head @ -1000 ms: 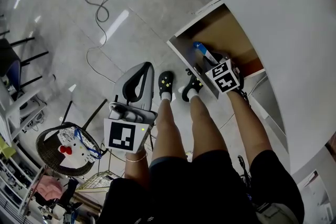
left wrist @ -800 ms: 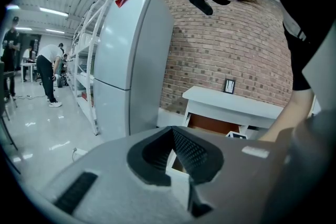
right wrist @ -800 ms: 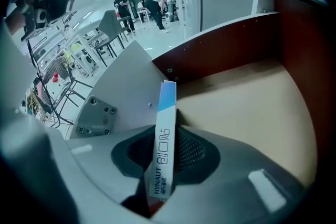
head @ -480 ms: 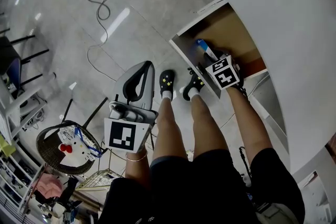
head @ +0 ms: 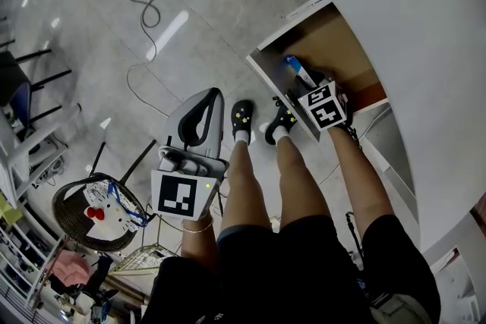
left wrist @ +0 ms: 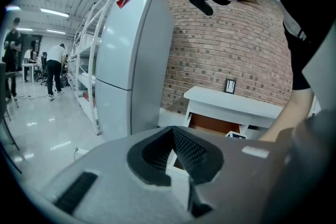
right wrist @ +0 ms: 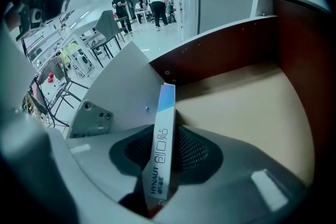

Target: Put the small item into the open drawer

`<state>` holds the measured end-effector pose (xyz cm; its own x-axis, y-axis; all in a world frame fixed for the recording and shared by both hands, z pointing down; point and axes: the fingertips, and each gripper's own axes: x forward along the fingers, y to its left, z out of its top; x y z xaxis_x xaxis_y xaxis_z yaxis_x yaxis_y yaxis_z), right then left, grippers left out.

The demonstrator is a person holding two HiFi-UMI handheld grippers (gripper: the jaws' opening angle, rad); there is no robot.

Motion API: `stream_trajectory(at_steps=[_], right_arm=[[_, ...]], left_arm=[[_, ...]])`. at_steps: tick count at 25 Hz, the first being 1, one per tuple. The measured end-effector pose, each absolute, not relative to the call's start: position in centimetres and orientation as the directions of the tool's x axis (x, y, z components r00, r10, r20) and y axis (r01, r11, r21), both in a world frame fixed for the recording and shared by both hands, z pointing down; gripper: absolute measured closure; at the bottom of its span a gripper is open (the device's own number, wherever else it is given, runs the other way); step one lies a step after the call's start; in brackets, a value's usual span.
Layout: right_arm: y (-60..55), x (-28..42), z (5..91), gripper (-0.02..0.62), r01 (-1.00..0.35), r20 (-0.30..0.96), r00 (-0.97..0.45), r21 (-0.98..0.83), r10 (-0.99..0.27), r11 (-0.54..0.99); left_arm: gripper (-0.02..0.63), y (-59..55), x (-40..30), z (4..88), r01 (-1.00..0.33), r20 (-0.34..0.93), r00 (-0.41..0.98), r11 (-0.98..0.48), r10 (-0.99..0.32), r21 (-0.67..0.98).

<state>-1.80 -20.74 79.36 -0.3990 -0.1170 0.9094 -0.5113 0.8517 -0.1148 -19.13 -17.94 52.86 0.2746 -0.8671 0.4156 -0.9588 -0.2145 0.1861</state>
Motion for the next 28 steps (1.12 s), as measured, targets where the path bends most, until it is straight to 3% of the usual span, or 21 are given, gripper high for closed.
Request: stream_trajectory(at_steps=[21, 25, 28], right_arm=[[-22.1, -3.4, 73.4, 0.464, -0.574, 0.828, -0.499, -0.095, -0.256, 0.813], [-22.3, -3.5, 72.1, 0.484, -0.598, 0.81, -0.505, -0.079, -0.299, 0.797], [-22.4, -3.4, 71.0, 0.555, -0.625, 0.795, -0.499, -0.054, -0.346, 0.779]], left_arm=[[0.612, -17.7, -18.8, 50.8, -0.952, 0.392, 0.301, -0.255, -0.869, 0.167], [0.612, -17.5, -18.6, 50.3, -0.949, 0.388, 0.312, -0.269, -0.867, 0.163], [0.612, -17.4, -18.6, 50.1, -0.946, 0.392, 0.321, -0.279, -0.862, 0.162]])
